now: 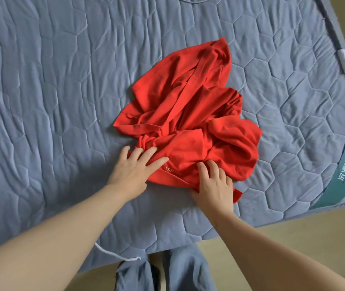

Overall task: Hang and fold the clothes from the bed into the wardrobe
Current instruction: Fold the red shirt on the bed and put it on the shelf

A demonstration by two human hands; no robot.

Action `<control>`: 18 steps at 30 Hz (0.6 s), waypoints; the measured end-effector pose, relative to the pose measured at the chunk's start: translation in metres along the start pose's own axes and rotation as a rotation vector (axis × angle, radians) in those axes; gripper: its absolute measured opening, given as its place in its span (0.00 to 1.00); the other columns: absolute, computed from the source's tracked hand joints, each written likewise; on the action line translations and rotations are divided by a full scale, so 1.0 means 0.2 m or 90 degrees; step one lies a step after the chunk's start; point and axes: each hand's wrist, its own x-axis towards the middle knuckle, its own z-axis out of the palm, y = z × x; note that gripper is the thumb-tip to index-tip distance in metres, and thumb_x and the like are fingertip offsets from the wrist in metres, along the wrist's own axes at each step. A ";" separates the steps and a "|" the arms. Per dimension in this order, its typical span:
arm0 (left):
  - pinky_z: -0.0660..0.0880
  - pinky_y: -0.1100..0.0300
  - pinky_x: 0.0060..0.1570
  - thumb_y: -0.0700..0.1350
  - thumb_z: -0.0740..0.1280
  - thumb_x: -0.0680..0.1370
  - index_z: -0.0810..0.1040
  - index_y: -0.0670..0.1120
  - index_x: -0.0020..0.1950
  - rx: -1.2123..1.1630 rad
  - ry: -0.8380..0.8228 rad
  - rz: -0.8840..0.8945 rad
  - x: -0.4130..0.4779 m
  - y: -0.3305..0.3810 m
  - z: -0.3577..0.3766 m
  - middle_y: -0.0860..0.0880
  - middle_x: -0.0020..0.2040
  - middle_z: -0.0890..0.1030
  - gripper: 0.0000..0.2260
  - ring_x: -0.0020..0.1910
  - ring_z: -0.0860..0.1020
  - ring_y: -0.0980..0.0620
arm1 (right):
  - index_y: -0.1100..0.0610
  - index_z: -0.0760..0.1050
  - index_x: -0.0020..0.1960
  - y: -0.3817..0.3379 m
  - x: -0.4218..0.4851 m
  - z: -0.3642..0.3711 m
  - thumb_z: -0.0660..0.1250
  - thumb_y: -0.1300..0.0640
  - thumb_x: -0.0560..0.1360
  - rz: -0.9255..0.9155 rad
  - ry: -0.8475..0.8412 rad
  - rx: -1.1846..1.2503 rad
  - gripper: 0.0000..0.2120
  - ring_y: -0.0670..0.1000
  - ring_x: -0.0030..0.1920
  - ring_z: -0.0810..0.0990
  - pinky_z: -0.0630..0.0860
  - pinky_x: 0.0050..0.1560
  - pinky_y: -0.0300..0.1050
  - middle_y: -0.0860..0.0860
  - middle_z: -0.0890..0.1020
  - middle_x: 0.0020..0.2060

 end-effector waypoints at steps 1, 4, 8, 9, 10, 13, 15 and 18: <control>0.69 0.47 0.58 0.48 0.77 0.58 0.66 0.57 0.71 -0.002 0.060 -0.018 -0.01 -0.01 0.00 0.45 0.68 0.70 0.43 0.58 0.74 0.43 | 0.56 0.73 0.64 0.00 0.01 -0.01 0.76 0.52 0.60 -0.006 0.054 0.005 0.33 0.62 0.55 0.77 0.72 0.52 0.55 0.59 0.75 0.61; 0.75 0.50 0.41 0.39 0.79 0.47 0.78 0.47 0.58 -0.079 0.227 -0.125 -0.05 -0.04 0.03 0.40 0.50 0.79 0.38 0.41 0.78 0.40 | 0.59 0.79 0.54 0.04 -0.01 -0.01 0.82 0.52 0.52 -0.052 0.166 0.057 0.32 0.64 0.43 0.80 0.77 0.42 0.55 0.61 0.80 0.48; 0.76 0.47 0.36 0.33 0.76 0.53 0.78 0.40 0.47 -0.235 0.251 -0.259 -0.07 -0.08 0.00 0.38 0.42 0.75 0.23 0.38 0.77 0.37 | 0.62 0.79 0.43 0.06 -0.03 -0.09 0.81 0.58 0.57 -0.024 0.211 0.146 0.19 0.62 0.34 0.78 0.75 0.34 0.51 0.60 0.76 0.37; 0.76 0.47 0.35 0.32 0.75 0.56 0.77 0.39 0.45 -0.284 0.237 -0.268 -0.07 -0.09 -0.02 0.38 0.42 0.75 0.19 0.40 0.77 0.36 | 0.63 0.77 0.41 0.06 -0.03 -0.11 0.80 0.61 0.59 -0.009 0.208 0.155 0.15 0.61 0.30 0.76 0.73 0.30 0.49 0.60 0.75 0.35; 0.75 0.48 0.35 0.32 0.73 0.59 0.76 0.39 0.44 -0.324 0.230 -0.275 -0.06 -0.10 -0.03 0.39 0.42 0.75 0.16 0.42 0.77 0.37 | 0.63 0.76 0.40 0.06 -0.03 -0.13 0.77 0.65 0.62 0.005 0.193 0.154 0.12 0.61 0.27 0.74 0.70 0.26 0.47 0.59 0.73 0.34; 0.68 0.52 0.36 0.34 0.68 0.67 0.74 0.41 0.44 -0.362 0.224 -0.272 -0.03 -0.11 -0.04 0.42 0.44 0.74 0.08 0.45 0.74 0.39 | 0.56 0.75 0.50 0.05 -0.03 -0.13 0.65 0.65 0.70 -0.013 0.055 0.049 0.10 0.60 0.32 0.75 0.63 0.29 0.44 0.55 0.72 0.41; 0.67 0.51 0.38 0.34 0.65 0.69 0.74 0.42 0.46 -0.377 0.214 -0.272 -0.01 -0.10 -0.05 0.43 0.45 0.73 0.08 0.46 0.73 0.39 | 0.54 0.73 0.56 0.03 -0.04 -0.10 0.59 0.60 0.75 -0.043 -0.049 0.013 0.11 0.60 0.42 0.78 0.65 0.34 0.47 0.53 0.71 0.47; 0.70 0.49 0.41 0.34 0.63 0.70 0.74 0.44 0.50 -0.397 0.159 -0.270 0.02 -0.08 -0.04 0.43 0.47 0.71 0.11 0.47 0.73 0.39 | 0.57 0.72 0.55 0.01 -0.04 -0.04 0.59 0.50 0.78 -0.012 -0.084 0.012 0.13 0.57 0.52 0.77 0.68 0.42 0.47 0.52 0.73 0.51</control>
